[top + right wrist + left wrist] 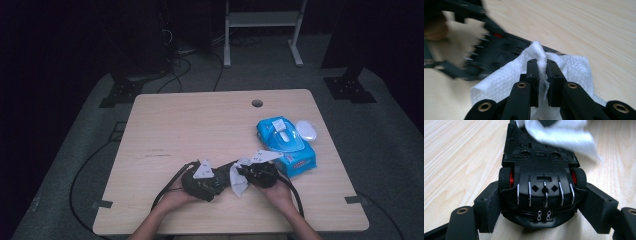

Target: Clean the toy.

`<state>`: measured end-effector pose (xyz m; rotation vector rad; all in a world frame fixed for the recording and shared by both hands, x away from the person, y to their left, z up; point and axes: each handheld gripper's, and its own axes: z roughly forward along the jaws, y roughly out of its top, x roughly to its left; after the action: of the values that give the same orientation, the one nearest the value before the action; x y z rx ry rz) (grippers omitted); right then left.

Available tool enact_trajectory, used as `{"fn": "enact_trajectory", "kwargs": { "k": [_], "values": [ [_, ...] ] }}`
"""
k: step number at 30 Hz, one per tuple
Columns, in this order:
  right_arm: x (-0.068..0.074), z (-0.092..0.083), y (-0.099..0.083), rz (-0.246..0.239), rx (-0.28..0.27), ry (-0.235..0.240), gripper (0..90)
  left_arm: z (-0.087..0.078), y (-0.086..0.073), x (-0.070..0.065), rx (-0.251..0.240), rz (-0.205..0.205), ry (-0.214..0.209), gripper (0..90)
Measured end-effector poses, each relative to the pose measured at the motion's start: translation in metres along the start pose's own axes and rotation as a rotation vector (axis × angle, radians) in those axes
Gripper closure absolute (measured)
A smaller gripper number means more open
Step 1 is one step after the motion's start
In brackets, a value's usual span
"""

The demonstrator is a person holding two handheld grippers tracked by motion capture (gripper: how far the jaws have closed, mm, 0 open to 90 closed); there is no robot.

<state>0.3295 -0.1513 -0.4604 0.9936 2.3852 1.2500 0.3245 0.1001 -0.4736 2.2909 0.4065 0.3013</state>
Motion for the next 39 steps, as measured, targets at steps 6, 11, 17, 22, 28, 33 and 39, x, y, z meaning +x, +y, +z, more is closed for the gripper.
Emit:
{"fn": "enact_trajectory", "kwargs": {
  "k": [6,11,17,22,28,33,39],
  "values": [
    [-0.008,-0.003,-0.004,0.051,-0.003,-0.024,81.6,0.001,0.000,-0.001,0.002,0.015,0.008,24.2],
    [0.012,0.004,0.004,0.009,-0.016,0.038,81.6,0.002,0.001,-0.002,-0.004,0.025,0.007,24.2],
    [0.042,0.019,0.017,-0.063,-0.032,0.116,81.6,0.003,0.002,-0.004,0.005,0.045,0.017,24.3],
    [0.027,0.014,0.014,-0.029,-0.024,0.040,81.7,0.004,0.003,-0.005,0.003,0.047,0.017,24.3],
    [0.041,0.022,0.023,-0.049,-0.038,0.110,81.6,0.005,0.003,-0.008,0.006,0.067,0.027,24.2],
    [0.027,0.022,0.026,-0.053,-0.029,0.021,81.7,0.005,0.004,-0.009,0.000,0.070,0.019,24.2],
    [0.035,0.027,0.028,-0.033,-0.043,0.099,81.4,0.005,0.004,-0.010,0.005,0.082,0.023,24.2]
  ]
}}
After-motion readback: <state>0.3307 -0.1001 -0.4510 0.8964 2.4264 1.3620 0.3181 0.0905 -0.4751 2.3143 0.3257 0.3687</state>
